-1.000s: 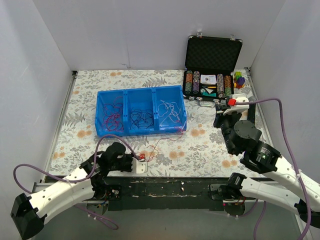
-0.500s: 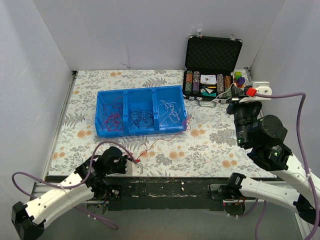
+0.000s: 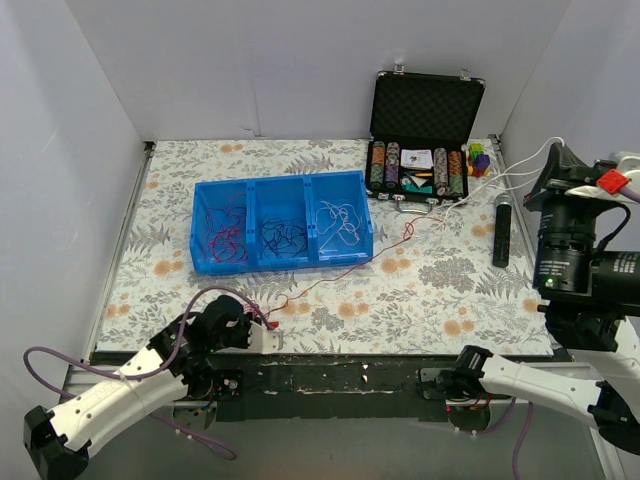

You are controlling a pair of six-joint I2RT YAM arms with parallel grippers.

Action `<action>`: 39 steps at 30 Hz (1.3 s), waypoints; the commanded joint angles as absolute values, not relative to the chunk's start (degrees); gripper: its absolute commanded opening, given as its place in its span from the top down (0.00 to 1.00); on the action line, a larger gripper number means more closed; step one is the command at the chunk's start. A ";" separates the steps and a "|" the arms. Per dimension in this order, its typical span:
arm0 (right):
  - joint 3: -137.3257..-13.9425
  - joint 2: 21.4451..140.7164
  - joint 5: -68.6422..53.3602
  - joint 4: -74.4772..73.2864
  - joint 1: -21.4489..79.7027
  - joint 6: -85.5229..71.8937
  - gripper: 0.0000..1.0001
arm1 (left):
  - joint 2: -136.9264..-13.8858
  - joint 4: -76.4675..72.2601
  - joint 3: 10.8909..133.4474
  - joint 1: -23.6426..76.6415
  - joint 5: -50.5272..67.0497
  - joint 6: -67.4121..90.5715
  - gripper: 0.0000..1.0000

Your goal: Untangle the cables

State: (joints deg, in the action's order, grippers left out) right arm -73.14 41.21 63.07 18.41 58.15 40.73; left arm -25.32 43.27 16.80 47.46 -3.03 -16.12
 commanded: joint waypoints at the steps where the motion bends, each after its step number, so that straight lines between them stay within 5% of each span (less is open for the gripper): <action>1: -76.64 40.61 64.95 28.80 58.09 52.18 0.99 | -24.61 43.16 15.29 47.20 -5.27 -16.96 1.00; 7: -80.50 38.85 64.78 37.44 58.80 62.14 0.99 | -25.84 43.15 14.24 47.20 -6.94 -16.88 1.00; 19: -70.06 44.46 56.00 7.66 62.23 23.49 0.99 | -30.05 26.98 33.28 47.20 -1.24 -9.68 1.00; 28: -66.62 56.68 47.21 9.93 60.48 17.14 0.99 | -34.63 35.68 47.63 47.28 7.29 -9.14 1.00; 39: -61.17 66.44 31.04 9.58 46.94 6.24 0.99 | -35.42 39.37 54.22 47.20 7.38 -12.91 1.00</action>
